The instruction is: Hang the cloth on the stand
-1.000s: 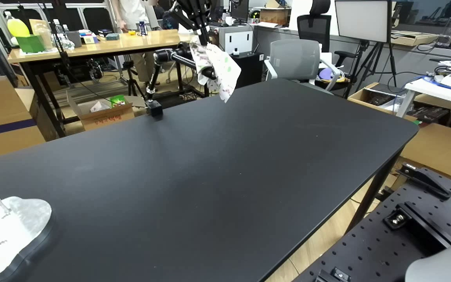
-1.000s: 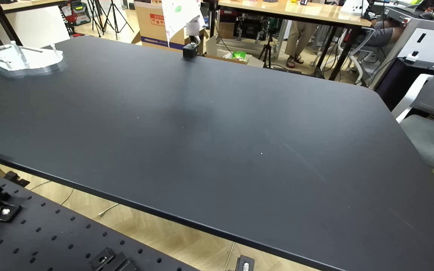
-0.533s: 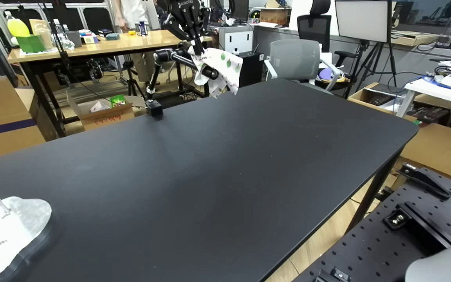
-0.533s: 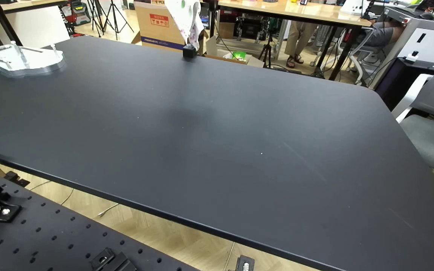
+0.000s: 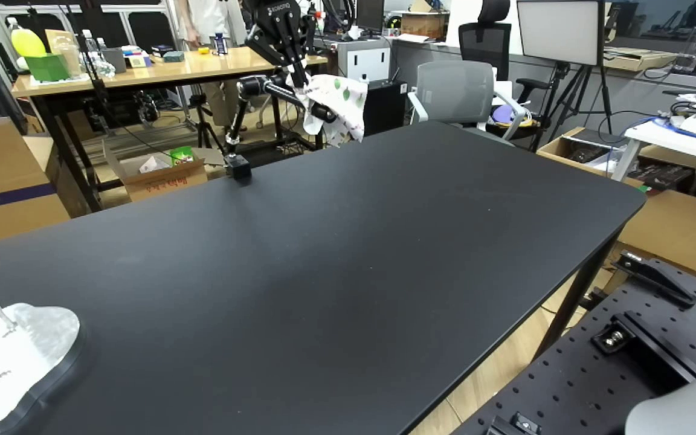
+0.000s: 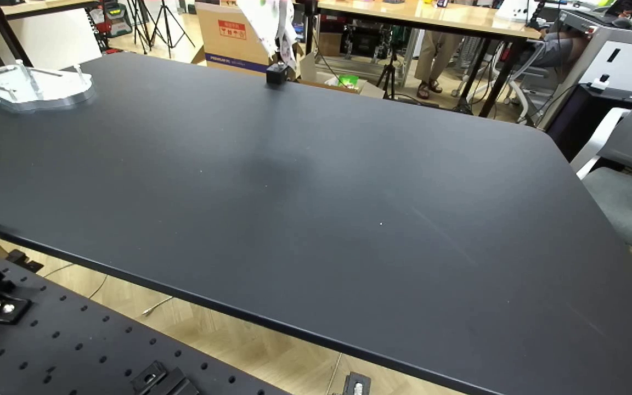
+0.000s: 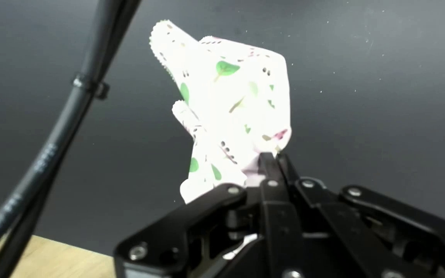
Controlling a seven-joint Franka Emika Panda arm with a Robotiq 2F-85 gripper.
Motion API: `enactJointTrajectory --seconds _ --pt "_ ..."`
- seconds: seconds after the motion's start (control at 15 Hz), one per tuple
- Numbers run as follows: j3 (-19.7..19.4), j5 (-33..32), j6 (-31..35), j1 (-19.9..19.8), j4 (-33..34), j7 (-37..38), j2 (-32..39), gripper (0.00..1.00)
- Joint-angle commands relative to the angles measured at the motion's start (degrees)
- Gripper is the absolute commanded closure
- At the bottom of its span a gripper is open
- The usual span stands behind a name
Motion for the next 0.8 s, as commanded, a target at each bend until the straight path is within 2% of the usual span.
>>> enactJointTrajectory --seconds 0.0,0.6,0.73 --pt "-0.33 -0.20 -2.78 1.10 3.61 0.84 1.10 0.67" --pt "-0.21 -3.12 -5.07 4.28 8.07 2.45 -0.39 0.05" --pt "-0.31 -4.10 -5.07 5.06 9.06 3.09 -0.36 0.00"
